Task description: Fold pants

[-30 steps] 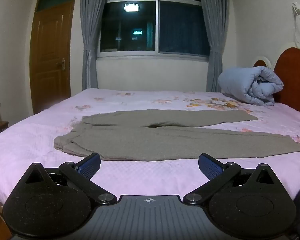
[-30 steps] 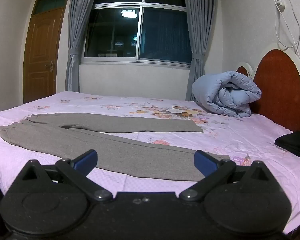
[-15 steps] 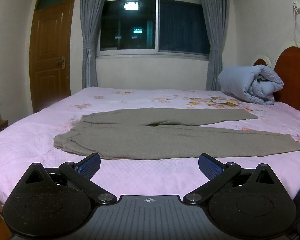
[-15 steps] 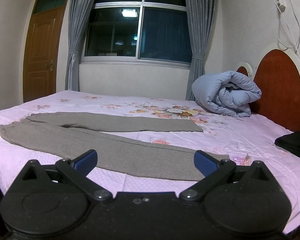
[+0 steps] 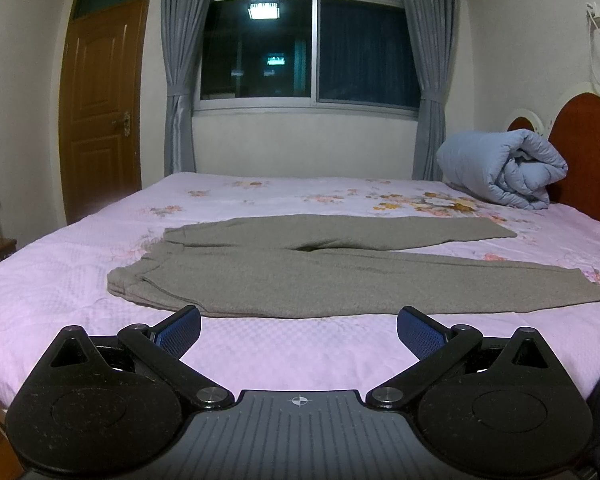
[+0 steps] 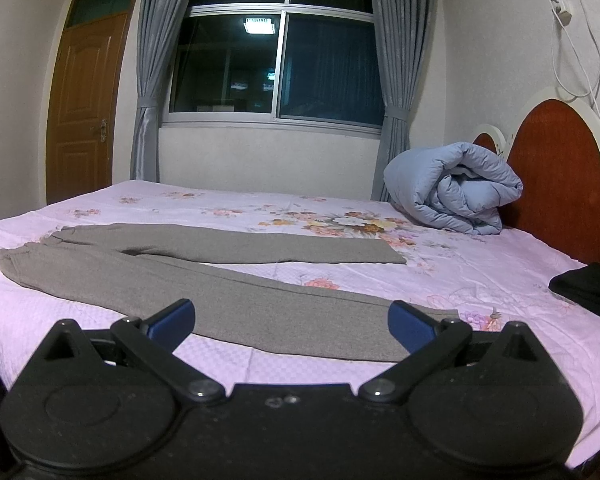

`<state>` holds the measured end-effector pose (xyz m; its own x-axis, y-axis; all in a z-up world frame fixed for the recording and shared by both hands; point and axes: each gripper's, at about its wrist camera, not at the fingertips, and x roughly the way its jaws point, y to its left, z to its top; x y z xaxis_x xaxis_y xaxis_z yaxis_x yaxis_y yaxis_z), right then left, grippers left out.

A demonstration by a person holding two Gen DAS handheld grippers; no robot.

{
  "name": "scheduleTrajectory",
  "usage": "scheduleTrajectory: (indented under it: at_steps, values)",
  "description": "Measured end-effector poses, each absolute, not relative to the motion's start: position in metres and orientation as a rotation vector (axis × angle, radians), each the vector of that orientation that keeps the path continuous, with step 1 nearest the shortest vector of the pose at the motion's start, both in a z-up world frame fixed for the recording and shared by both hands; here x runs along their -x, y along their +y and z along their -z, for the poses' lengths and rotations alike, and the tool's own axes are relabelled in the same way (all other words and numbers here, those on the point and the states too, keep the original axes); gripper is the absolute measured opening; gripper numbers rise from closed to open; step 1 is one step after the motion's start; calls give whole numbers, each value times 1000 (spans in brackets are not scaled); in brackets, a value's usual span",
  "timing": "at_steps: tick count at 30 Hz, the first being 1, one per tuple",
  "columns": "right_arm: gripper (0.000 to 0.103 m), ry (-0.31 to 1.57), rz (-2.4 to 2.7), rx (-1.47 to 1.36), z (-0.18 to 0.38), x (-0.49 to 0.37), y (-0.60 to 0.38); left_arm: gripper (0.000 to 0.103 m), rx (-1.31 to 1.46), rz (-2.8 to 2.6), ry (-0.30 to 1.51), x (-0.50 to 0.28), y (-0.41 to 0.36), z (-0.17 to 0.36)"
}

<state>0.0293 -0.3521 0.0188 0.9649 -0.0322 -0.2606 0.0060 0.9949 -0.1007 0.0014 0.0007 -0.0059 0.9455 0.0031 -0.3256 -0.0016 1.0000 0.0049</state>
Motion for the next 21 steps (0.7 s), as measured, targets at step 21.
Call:
scheduleTrajectory:
  at_steps: [21]
  values:
    - [97,266,20,100,-19,-28,-353,103,-2,-2,335,-3,2,7]
